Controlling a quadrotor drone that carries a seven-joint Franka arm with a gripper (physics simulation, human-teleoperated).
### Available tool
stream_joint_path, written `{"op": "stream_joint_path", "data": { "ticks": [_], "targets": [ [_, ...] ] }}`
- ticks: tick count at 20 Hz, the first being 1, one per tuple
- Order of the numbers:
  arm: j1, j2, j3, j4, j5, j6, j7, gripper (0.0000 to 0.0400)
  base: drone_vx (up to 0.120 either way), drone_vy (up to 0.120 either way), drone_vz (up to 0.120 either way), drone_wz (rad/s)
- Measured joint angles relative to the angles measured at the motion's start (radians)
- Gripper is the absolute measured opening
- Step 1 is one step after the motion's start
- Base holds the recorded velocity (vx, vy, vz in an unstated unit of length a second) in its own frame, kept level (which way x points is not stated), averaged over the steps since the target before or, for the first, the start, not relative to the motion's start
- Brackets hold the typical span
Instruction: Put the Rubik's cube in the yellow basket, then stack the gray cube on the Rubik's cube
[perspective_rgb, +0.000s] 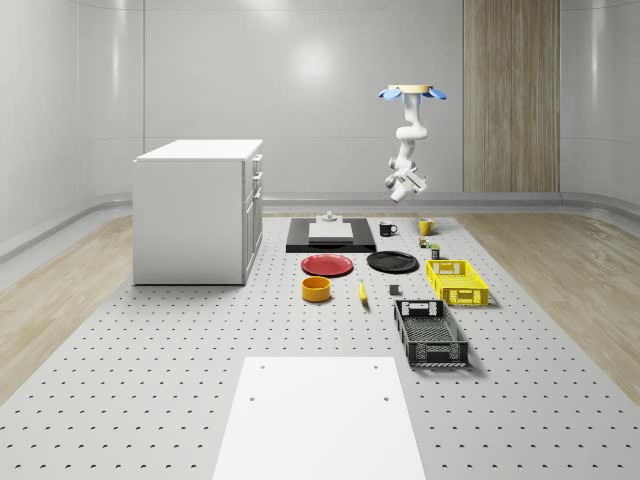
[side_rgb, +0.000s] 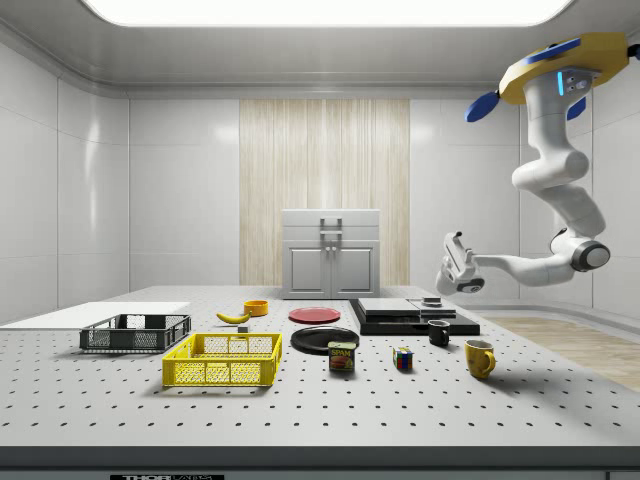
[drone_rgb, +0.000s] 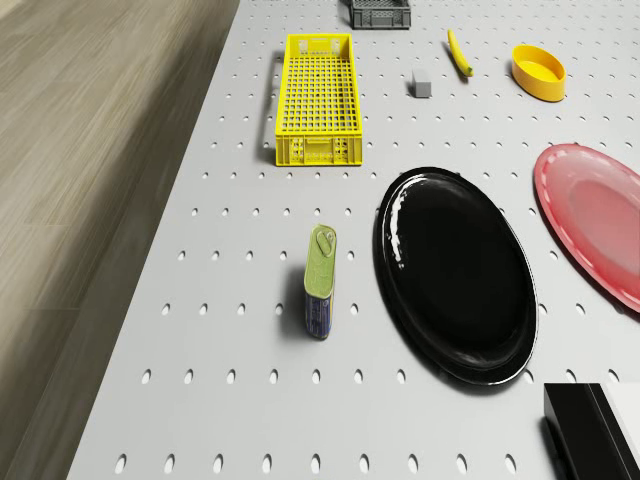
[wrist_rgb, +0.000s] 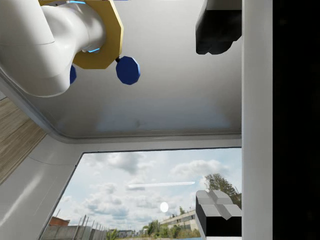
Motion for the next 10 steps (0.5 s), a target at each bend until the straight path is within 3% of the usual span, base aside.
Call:
{"op": "stream_joint_path", "data": {
  "ticks": [2, 5, 7, 10],
  "targets": [
    [-0.051, -0.022, 0.124, -0.097, -0.199, 0.009, 0.044, 0.0400, 0.120, 0.000, 0.000, 0.000],
    [-0.155, -0.064, 0.315, -0.289, -0.539, 0.009, 0.145, 0.0400, 0.120, 0.000, -0.120, 0.000],
    [-0.246, -0.093, 0.428, -0.415, -0.759, -0.012, 0.232, 0.0400, 0.120, 0.000, -0.120, 0.000],
    [-0.407, -0.134, 0.561, -0.554, -1.025, -0.073, 0.365, 0.0400, 0.120, 0.000, -0.120, 0.000]
  ]
}}
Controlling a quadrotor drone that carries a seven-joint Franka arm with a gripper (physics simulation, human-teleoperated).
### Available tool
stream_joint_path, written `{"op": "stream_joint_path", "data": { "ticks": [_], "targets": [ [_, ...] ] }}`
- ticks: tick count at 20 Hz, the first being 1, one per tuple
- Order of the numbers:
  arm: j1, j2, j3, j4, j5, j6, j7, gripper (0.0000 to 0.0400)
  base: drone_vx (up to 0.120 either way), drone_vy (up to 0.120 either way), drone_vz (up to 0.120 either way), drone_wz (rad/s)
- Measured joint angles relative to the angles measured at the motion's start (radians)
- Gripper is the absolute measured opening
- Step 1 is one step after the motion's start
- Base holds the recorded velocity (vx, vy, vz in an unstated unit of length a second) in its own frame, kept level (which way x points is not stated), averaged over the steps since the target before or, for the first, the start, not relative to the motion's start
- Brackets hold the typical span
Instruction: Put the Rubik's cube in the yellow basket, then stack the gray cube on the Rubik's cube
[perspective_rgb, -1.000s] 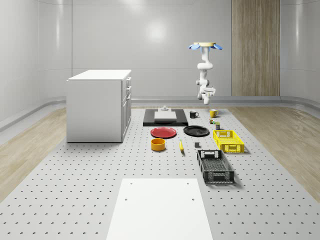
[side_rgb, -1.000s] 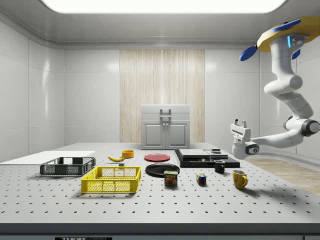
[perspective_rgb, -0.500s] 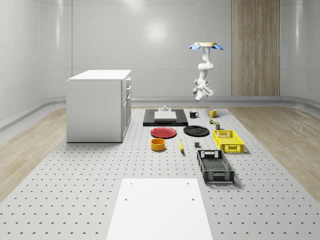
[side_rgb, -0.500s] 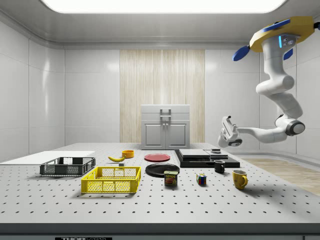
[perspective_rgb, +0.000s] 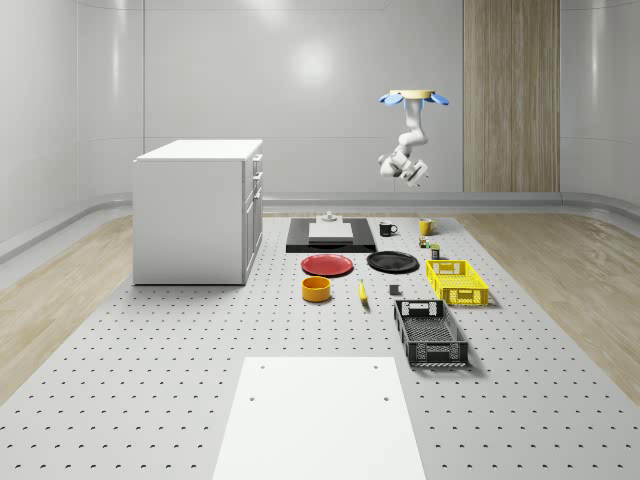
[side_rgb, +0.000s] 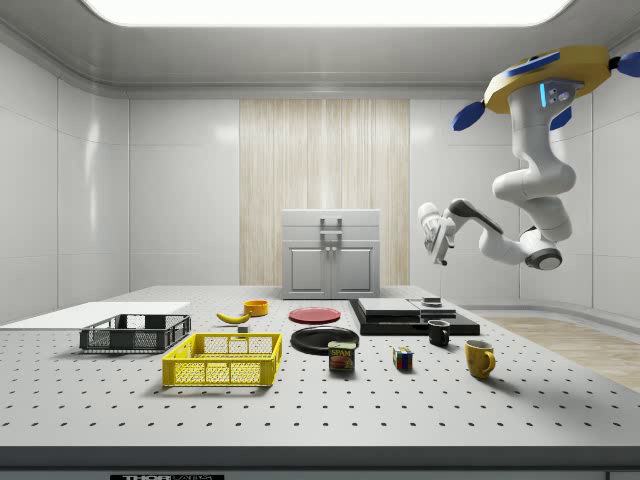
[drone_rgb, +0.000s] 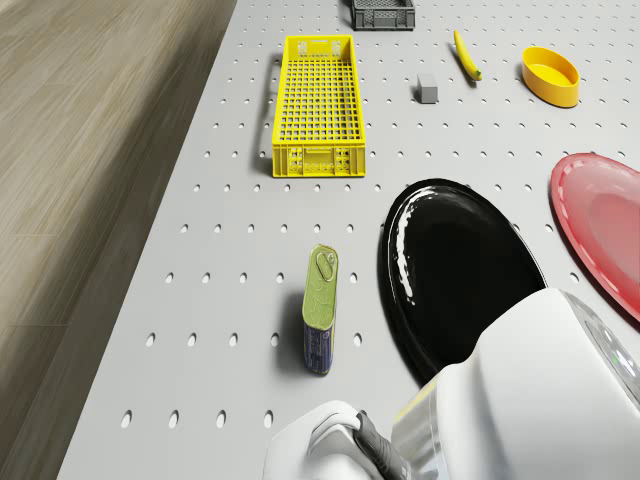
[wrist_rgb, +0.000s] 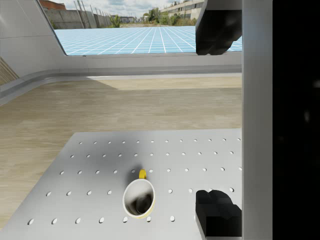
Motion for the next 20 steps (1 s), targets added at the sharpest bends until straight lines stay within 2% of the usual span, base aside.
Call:
{"op": "stream_joint_path", "data": {
  "ticks": [3, 5, 9, 12, 17, 20],
  "targets": [
    [-0.154, -0.038, 0.093, -0.074, -0.167, -0.071, 0.110, 0.0400, 0.120, 0.000, -0.120, 0.000],
    [-0.236, -0.061, 0.136, -0.100, -0.234, -0.109, 0.166, 0.0400, 0.000, 0.000, -0.120, 0.000],
    [-0.351, -0.102, 0.192, -0.123, -0.303, -0.158, 0.241, 0.0400, 0.110, 0.000, -0.120, 0.000],
    [-0.403, -0.126, 0.217, -0.129, -0.322, -0.174, 0.275, 0.0400, 0.120, 0.000, -0.120, 0.000],
    [-0.452, -0.161, 0.243, -0.131, -0.329, -0.176, 0.309, 0.0400, 0.120, -0.120, -0.120, 0.000],
    [-0.469, -0.179, 0.254, -0.131, -0.326, -0.169, 0.323, 0.0400, 0.000, 0.000, -0.120, 0.000]
  ]
}}
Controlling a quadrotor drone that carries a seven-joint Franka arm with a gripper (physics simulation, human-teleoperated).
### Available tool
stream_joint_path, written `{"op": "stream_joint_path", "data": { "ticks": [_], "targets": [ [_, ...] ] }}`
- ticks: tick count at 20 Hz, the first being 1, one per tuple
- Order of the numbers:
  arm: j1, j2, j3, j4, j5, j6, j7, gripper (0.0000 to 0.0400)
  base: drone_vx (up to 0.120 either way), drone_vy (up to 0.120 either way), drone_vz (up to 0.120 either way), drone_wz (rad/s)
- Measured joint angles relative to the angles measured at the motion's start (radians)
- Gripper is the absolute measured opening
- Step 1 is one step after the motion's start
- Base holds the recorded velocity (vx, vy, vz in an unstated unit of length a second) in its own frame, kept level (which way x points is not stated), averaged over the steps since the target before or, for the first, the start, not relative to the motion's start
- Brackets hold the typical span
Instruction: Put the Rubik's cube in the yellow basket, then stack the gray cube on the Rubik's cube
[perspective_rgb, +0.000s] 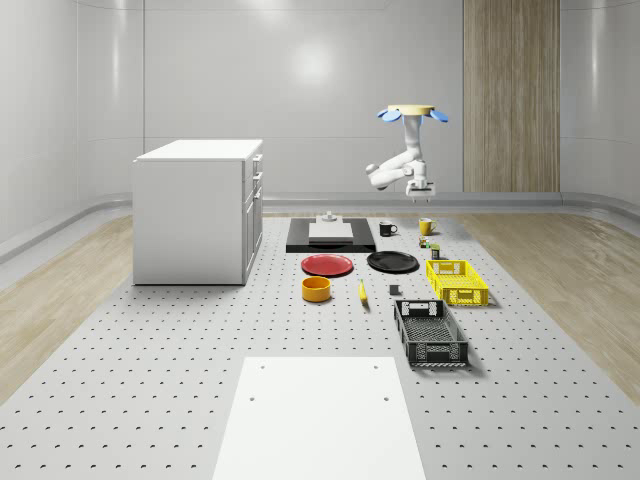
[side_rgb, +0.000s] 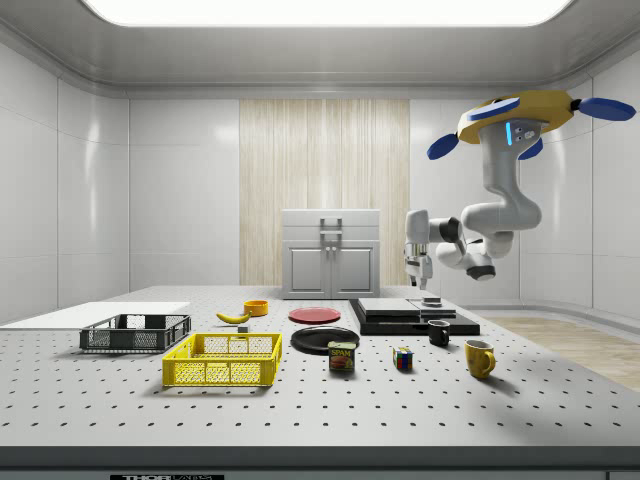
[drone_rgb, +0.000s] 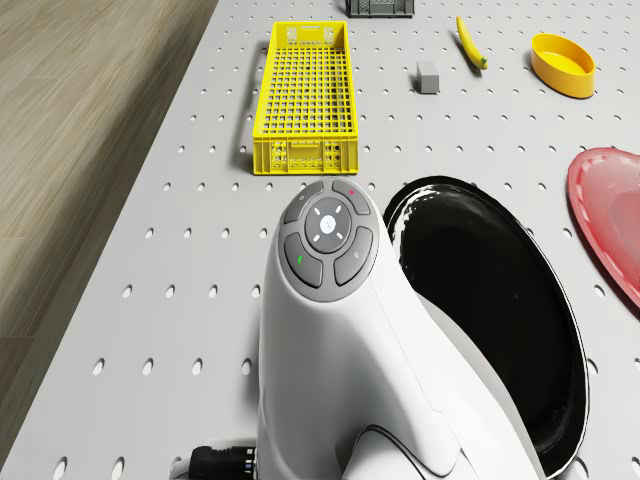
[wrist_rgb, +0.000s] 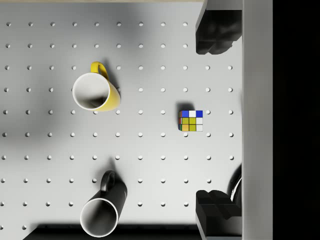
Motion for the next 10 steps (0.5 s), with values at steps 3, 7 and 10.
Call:
{"op": "stream_joint_path", "data": {
  "ticks": [3, 7, 10],
  "targets": [
    [-0.013, -0.017, 0.009, 0.001, 0.006, 0.010, 0.010, 0.0400, 0.027, 0.000, -0.120, 0.000],
    [-0.025, -0.040, 0.018, 0.002, 0.016, 0.026, 0.021, 0.0400, 0.120, 0.000, -0.120, 0.000],
    [-0.033, -0.056, 0.024, 0.003, 0.024, 0.039, 0.027, 0.0400, 0.040, 0.000, -0.120, 0.000]
  ]
}}
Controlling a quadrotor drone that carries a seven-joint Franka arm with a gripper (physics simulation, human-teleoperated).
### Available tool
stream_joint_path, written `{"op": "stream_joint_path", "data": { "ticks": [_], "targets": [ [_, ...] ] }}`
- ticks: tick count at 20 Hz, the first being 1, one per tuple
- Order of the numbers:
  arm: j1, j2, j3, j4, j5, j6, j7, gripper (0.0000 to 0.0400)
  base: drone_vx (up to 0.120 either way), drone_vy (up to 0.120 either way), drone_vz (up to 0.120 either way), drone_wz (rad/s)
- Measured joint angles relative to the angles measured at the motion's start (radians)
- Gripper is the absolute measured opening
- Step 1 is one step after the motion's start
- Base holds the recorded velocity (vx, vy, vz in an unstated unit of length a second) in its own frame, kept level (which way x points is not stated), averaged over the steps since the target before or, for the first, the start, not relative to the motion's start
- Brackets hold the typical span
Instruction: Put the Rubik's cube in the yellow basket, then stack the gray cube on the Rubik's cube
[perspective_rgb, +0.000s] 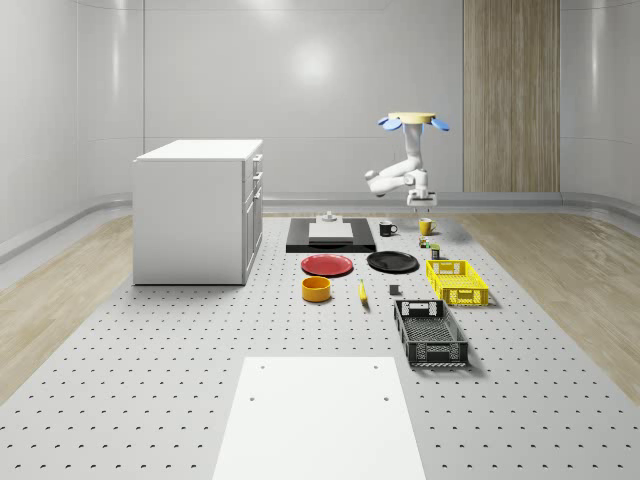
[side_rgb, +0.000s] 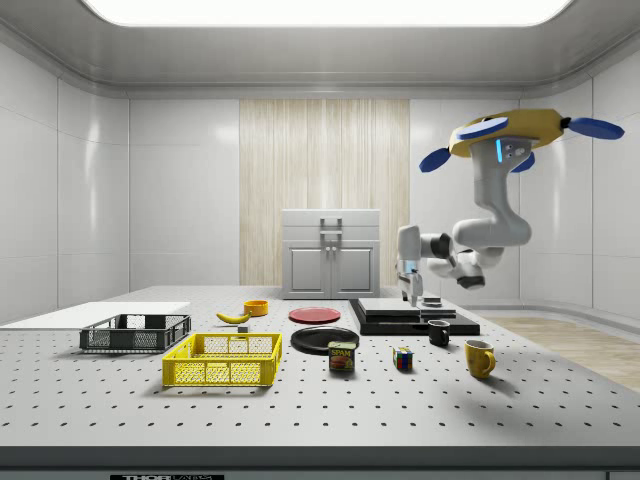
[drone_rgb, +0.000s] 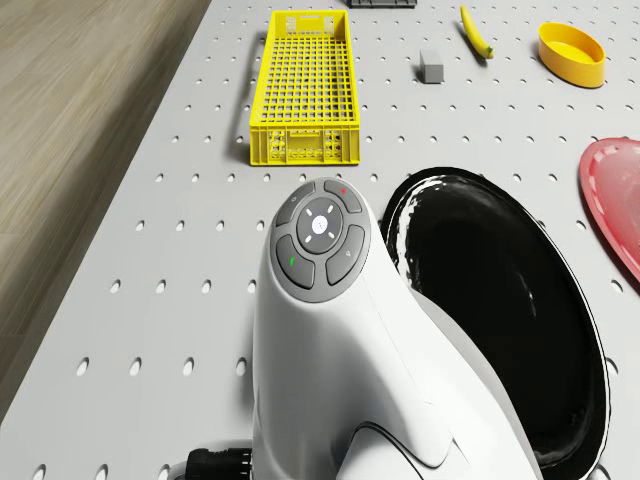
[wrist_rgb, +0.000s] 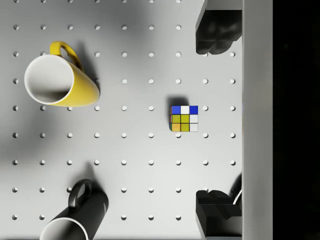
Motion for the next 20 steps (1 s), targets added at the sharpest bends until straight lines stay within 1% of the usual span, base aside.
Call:
{"op": "stream_joint_path", "data": {
  "ticks": [6, 9, 10, 20],
  "targets": [
    [-0.012, -0.031, 0.011, 0.002, 0.016, 0.027, 0.011, 0.0400, 0.007, 0.000, -0.120, 0.000],
    [-0.018, -0.046, 0.016, 0.003, 0.024, 0.040, 0.016, 0.0400, 0.120, 0.000, -0.120, 0.000],
    [-0.019, -0.051, 0.017, 0.004, 0.026, 0.045, 0.018, 0.0400, 0.040, 0.000, -0.120, 0.000],
    [-0.034, -0.097, 0.031, 0.007, 0.050, 0.087, 0.032, 0.0400, 0.000, 0.000, -0.120, 0.000]
  ]
}}
